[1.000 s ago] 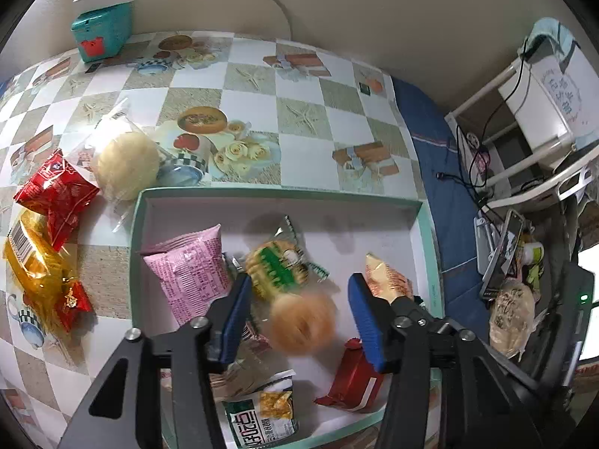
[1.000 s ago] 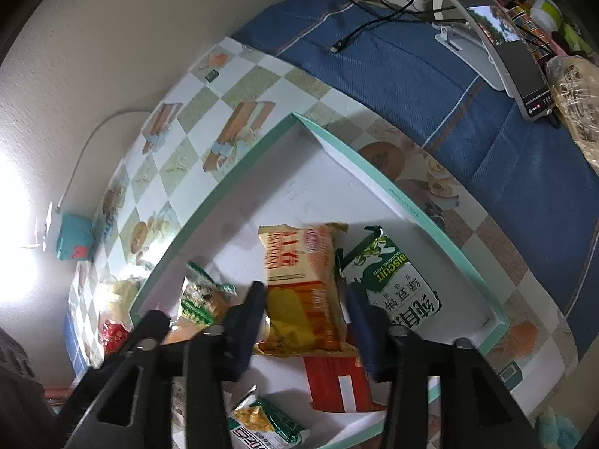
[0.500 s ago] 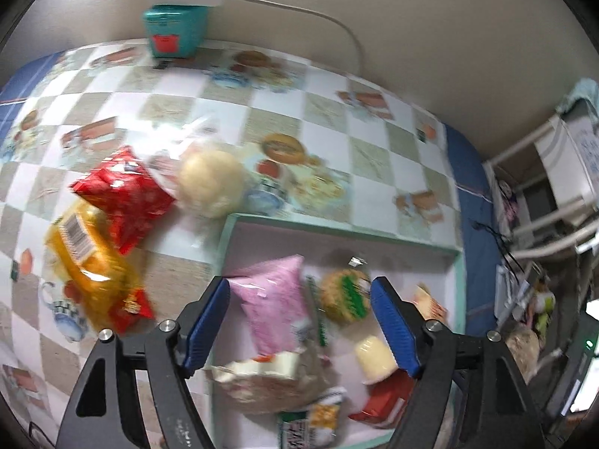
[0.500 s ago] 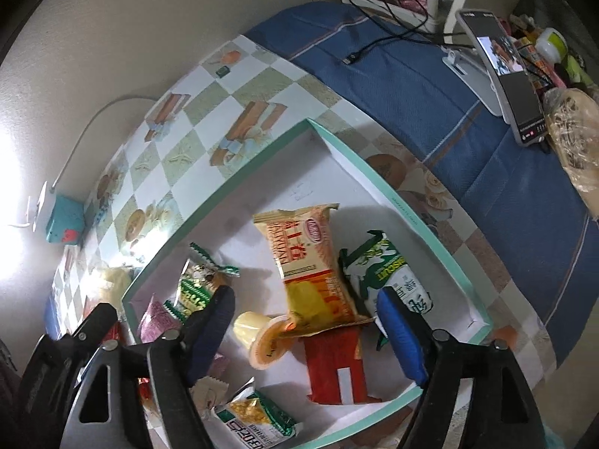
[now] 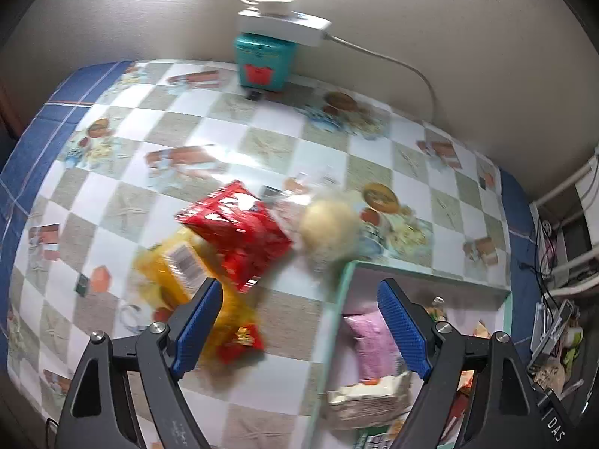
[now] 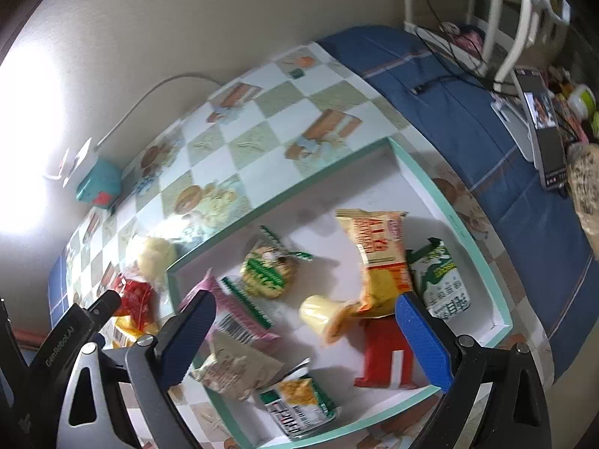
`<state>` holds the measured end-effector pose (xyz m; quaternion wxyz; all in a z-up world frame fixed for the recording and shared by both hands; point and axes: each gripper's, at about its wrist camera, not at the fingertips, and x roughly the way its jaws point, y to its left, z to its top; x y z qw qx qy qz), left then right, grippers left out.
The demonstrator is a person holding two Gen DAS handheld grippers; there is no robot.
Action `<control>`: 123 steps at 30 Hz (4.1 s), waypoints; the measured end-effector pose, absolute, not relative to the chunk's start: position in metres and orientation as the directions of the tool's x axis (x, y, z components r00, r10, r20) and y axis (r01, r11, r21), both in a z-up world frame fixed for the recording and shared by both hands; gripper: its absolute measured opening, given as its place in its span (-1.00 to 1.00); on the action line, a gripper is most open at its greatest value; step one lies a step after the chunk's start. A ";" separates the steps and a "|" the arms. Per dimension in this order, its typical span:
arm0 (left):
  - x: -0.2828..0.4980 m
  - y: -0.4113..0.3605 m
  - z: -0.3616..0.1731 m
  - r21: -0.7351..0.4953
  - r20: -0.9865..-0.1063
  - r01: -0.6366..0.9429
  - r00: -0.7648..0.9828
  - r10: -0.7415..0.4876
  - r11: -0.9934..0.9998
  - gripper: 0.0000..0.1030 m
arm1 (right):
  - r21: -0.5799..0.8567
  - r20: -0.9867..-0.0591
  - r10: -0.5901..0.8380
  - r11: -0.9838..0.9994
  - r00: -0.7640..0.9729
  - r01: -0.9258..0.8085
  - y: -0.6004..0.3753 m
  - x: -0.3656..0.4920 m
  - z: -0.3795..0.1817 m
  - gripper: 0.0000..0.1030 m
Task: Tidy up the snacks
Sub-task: 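Move both tools back over the remaining snack pile, then grasp the yellow barcode snack bag with the left gripper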
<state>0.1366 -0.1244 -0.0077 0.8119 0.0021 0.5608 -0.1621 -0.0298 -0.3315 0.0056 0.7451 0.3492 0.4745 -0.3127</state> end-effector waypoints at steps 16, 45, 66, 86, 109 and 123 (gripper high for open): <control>0.152 -0.017 0.018 -0.168 -0.902 0.067 0.393 -0.181 0.984 0.66 | 0.213 -0.902 -0.091 0.757 0.422 0.618 -0.232 0.026 0.027 0.91; 0.148 0.100 0.001 -0.256 -0.903 -0.112 0.381 -0.197 0.960 0.85 | 0.200 -0.937 0.004 0.826 0.349 0.527 -0.148 0.061 -0.017 1.00; 0.175 0.041 -0.070 -0.227 -0.955 -0.055 0.206 -0.212 0.972 0.85 | 0.129 -0.937 -0.074 0.835 0.342 0.535 -0.174 0.079 -0.039 1.00; 0.186 -0.015 -0.076 -0.301 -0.938 0.012 0.175 -0.299 0.953 0.85 | 0.056 -0.942 -0.139 0.831 0.305 0.554 -0.193 0.093 -0.047 1.00; 0.181 -0.063 -0.091 -0.296 -0.942 0.075 0.143 -0.304 0.952 0.21 | 0.068 -0.949 -0.134 0.797 0.286 0.600 -0.216 0.081 -0.048 1.00; 0.178 -0.049 -0.087 -0.325 -0.933 0.044 0.150 -0.328 0.945 -0.05 | 0.082 -0.948 -0.129 0.785 0.291 0.614 -0.221 0.079 -0.045 1.00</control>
